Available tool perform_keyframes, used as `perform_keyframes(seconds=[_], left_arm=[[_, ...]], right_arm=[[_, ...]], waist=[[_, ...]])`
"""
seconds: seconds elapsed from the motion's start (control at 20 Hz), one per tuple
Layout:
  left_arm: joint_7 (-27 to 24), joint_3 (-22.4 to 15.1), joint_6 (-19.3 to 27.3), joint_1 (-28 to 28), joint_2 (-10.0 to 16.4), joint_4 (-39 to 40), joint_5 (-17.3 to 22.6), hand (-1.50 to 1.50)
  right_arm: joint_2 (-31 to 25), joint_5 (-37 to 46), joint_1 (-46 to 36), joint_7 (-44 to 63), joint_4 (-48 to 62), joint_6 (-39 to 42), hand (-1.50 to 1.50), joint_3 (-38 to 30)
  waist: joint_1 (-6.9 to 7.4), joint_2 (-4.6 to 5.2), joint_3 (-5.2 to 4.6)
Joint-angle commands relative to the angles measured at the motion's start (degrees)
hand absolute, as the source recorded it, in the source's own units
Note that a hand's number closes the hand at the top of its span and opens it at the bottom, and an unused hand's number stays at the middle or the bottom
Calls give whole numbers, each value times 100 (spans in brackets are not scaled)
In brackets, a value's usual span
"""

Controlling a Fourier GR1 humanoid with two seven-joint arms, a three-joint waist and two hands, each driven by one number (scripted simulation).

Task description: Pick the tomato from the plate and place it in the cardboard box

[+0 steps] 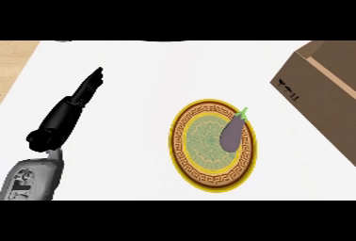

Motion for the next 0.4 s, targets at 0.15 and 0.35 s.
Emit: perform_keyframes(seconds=[0.15,0.35], left_arm=[[-5,-8,-13,3,0,-5,-17,0],[29,-113,5,19,-79,-156,-61,0]], right_arm=[[-434,-1335,30,381,551,-70,-150,-1458],[-797,-1567,468,91,647,-140,-150,-1704]], waist=[[45,50,-5],[130,76,4]])
